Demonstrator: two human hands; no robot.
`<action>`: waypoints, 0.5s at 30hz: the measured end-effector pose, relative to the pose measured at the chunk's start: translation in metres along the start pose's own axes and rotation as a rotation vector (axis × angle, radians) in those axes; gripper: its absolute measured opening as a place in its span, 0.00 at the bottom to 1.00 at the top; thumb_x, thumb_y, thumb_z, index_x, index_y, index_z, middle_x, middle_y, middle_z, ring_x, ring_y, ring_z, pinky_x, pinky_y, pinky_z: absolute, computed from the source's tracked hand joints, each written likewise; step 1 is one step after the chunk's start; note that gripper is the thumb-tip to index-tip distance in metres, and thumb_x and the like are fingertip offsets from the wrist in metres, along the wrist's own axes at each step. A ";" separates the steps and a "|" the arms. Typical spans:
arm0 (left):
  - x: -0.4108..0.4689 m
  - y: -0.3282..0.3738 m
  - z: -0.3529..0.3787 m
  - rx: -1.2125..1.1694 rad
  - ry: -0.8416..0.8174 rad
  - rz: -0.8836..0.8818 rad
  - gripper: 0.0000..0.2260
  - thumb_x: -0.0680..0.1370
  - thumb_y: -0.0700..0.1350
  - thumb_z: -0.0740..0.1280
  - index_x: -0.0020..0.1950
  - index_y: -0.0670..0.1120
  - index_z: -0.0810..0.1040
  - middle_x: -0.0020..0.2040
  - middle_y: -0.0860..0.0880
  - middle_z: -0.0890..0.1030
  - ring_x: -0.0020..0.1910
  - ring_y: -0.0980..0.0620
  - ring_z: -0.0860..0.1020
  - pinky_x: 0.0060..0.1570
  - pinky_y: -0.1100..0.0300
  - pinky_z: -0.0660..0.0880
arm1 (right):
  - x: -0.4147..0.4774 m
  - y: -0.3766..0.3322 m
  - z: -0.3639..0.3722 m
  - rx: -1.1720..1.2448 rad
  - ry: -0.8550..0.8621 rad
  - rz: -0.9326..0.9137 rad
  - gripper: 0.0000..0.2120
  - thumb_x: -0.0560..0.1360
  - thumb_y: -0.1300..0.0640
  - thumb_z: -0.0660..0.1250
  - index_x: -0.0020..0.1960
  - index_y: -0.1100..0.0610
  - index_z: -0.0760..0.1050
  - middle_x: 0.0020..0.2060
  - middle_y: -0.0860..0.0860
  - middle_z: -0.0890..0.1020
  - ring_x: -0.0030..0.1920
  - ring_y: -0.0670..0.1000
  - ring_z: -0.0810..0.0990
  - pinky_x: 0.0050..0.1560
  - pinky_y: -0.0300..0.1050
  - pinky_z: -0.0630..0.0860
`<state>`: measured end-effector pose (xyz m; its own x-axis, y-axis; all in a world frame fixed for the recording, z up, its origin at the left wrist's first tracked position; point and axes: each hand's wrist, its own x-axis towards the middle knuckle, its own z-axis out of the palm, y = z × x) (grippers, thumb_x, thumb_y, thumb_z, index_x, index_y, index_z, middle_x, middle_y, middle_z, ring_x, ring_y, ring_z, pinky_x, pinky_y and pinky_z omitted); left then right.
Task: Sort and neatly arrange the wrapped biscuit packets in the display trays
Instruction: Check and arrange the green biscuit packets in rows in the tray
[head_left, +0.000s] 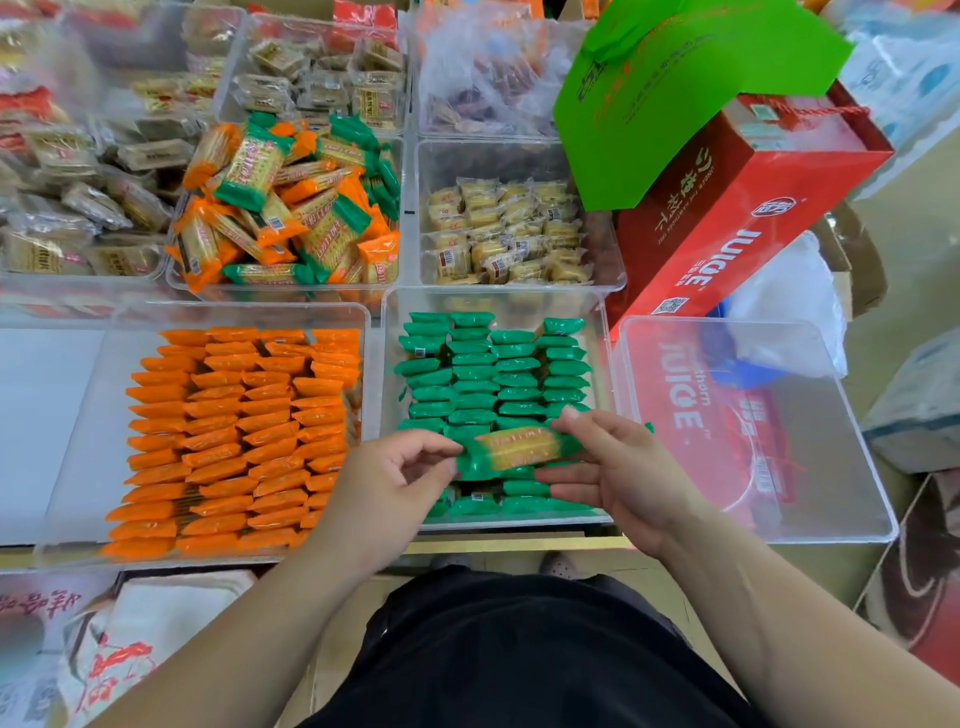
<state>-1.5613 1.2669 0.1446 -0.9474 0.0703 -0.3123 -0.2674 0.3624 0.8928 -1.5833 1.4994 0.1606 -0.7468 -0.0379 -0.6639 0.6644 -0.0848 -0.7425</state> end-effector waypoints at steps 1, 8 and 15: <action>0.004 -0.005 0.003 0.031 -0.051 0.006 0.14 0.78 0.36 0.69 0.52 0.56 0.82 0.47 0.57 0.85 0.49 0.62 0.82 0.50 0.65 0.79 | 0.004 0.005 -0.003 0.003 0.032 0.000 0.08 0.77 0.54 0.70 0.51 0.59 0.77 0.51 0.63 0.85 0.44 0.60 0.87 0.37 0.44 0.82; 0.047 -0.049 0.029 0.542 -0.090 0.064 0.14 0.77 0.44 0.71 0.62 0.52 0.80 0.54 0.56 0.79 0.52 0.56 0.78 0.48 0.66 0.71 | 0.022 0.039 -0.021 -0.089 0.185 -0.121 0.23 0.74 0.62 0.75 0.66 0.51 0.73 0.56 0.63 0.80 0.50 0.61 0.85 0.45 0.45 0.82; 0.072 -0.060 0.051 1.128 -0.199 0.225 0.16 0.78 0.56 0.69 0.63 0.52 0.81 0.50 0.52 0.73 0.52 0.50 0.73 0.50 0.53 0.70 | 0.013 0.050 -0.033 -0.416 0.203 -0.231 0.13 0.73 0.58 0.76 0.57 0.54 0.81 0.46 0.51 0.86 0.47 0.53 0.85 0.51 0.51 0.83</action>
<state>-1.6050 1.2977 0.0521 -0.8825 0.3463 -0.3183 0.3058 0.9366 0.1711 -1.5594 1.5277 0.1121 -0.8822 0.1323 -0.4520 0.4689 0.3368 -0.8165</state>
